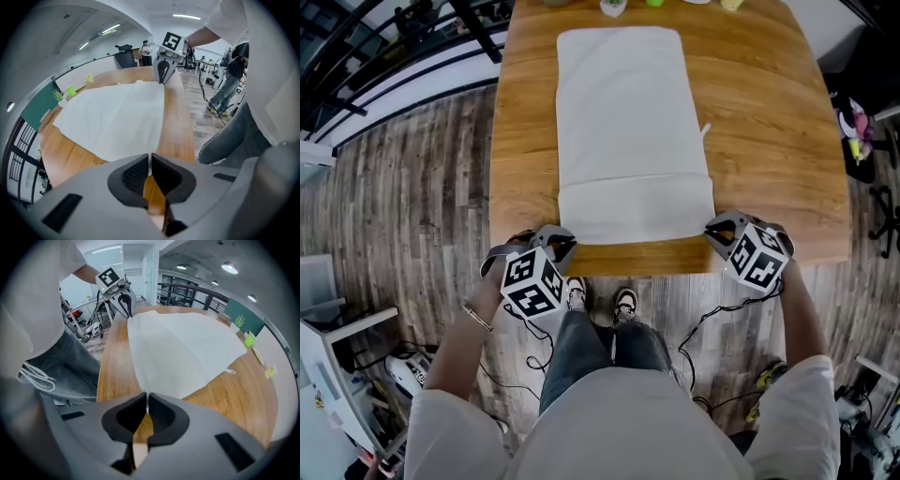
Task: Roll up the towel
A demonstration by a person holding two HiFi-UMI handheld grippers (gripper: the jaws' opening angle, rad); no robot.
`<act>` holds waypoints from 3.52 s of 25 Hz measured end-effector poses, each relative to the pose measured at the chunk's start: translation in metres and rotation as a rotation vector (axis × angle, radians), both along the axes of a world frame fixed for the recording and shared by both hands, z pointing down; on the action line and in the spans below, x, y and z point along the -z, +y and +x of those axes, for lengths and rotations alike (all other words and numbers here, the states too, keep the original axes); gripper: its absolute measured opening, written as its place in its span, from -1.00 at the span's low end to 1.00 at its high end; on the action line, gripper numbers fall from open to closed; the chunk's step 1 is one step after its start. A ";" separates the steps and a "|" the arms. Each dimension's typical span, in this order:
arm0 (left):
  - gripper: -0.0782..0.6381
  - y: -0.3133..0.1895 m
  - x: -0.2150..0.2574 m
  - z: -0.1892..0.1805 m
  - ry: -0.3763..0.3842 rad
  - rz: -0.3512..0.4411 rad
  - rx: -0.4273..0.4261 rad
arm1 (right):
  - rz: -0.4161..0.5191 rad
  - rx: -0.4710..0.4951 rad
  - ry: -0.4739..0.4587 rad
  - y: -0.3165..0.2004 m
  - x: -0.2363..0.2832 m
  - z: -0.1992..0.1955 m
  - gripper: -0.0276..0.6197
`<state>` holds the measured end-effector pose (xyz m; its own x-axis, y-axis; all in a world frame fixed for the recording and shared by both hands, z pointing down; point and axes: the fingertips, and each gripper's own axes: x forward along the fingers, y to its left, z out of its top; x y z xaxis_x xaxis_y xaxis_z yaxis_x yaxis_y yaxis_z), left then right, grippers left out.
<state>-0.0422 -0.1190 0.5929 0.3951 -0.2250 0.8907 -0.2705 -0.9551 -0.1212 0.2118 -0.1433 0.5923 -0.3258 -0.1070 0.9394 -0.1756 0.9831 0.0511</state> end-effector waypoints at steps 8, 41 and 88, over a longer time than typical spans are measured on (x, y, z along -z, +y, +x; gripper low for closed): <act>-0.73 0.034 0.012 -0.008 0.035 -0.019 0.043 | -0.006 -0.025 -0.034 0.050 0.005 -0.004 -0.88; -0.73 -0.108 0.095 -0.028 0.131 0.141 0.159 | 0.214 -0.291 -0.120 -0.061 0.110 -0.019 -0.88; -0.40 -0.046 0.024 -0.005 0.004 0.057 -0.092 | 0.125 -0.095 -0.032 -0.018 0.021 -0.040 -0.44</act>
